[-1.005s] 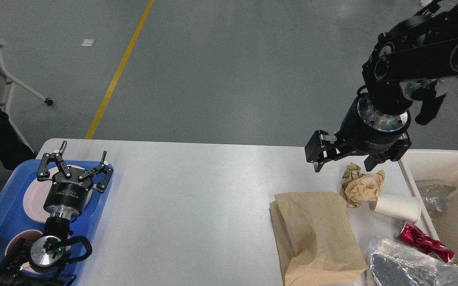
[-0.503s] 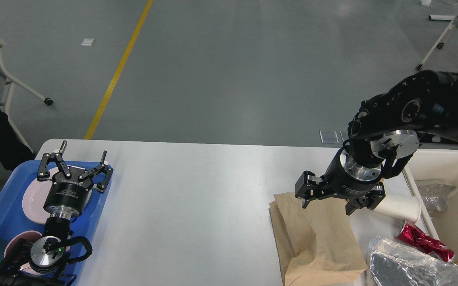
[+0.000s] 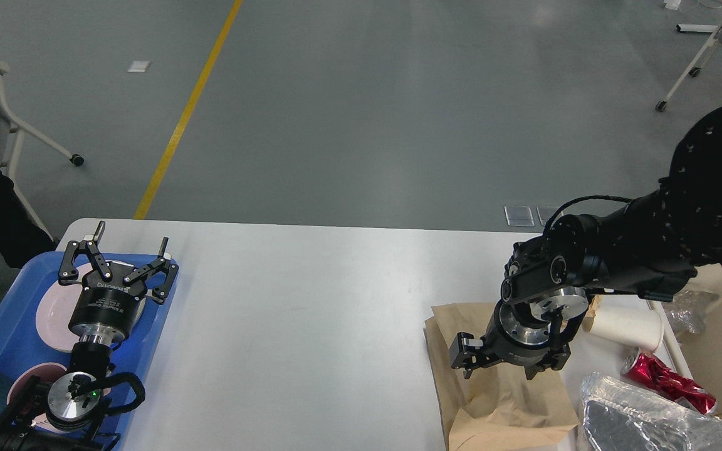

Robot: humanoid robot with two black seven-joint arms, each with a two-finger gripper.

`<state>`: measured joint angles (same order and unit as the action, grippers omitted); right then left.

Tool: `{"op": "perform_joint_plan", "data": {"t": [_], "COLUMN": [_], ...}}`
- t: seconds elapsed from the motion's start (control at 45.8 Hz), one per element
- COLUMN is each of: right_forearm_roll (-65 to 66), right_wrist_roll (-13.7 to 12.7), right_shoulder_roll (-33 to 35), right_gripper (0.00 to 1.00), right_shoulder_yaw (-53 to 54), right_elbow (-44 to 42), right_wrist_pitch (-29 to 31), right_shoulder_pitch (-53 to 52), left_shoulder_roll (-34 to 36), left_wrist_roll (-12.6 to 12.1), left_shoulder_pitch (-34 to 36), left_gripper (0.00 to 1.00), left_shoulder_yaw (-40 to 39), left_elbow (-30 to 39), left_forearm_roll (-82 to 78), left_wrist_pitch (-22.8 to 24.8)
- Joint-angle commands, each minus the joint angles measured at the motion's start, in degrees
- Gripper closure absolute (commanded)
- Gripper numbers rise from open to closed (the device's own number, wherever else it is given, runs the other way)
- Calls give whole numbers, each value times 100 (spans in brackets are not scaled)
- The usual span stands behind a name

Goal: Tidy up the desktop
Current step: 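Grasp the brown paper bag's edge with the right gripper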

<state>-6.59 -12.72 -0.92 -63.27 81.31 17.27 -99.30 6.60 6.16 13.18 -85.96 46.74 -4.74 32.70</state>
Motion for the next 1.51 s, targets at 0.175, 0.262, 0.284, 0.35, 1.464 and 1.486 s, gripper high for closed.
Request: {"op": "perform_joint_plan", "data": {"t": [0.175, 0.262, 0.284, 0.35, 1.464, 1.486], "right_forearm_roll": [35, 35, 35, 35, -193, -219], "right_wrist_roll": [-2, -2, -2, -2, 7, 7], "right_shoulder_roll": [-180, -198, -215, -303, -558, -567], "right_gripper": [2, 3, 3, 4, 100, 100], "right_shoulder_yaw": [25, 43, 52, 70, 377, 377], "right_elbow": [-616, -748, -765, -800, -801, -809], "right_wrist_pitch": [-224, -461, -557, -847, -1314, -1314], "right_shoulder_pitch": [816, 1044, 1088, 1185, 1563, 1554], "left_shoulder_roll": [0, 0, 0, 0, 0, 0], "left_wrist_roll": [0, 0, 0, 0, 0, 0], "left_shoulder_pitch": [0, 0, 0, 0, 0, 0], "left_gripper": [4, 4, 4, 4, 4, 4], "left_shoulder_yaw": [0, 0, 0, 0, 0, 0], "left_elbow": [2, 2, 2, 2, -7, 2], "left_forearm_roll": [0, 0, 0, 0, 0, 0], "left_wrist_pitch": [-1, -1, -1, -1, -1, -1]}}
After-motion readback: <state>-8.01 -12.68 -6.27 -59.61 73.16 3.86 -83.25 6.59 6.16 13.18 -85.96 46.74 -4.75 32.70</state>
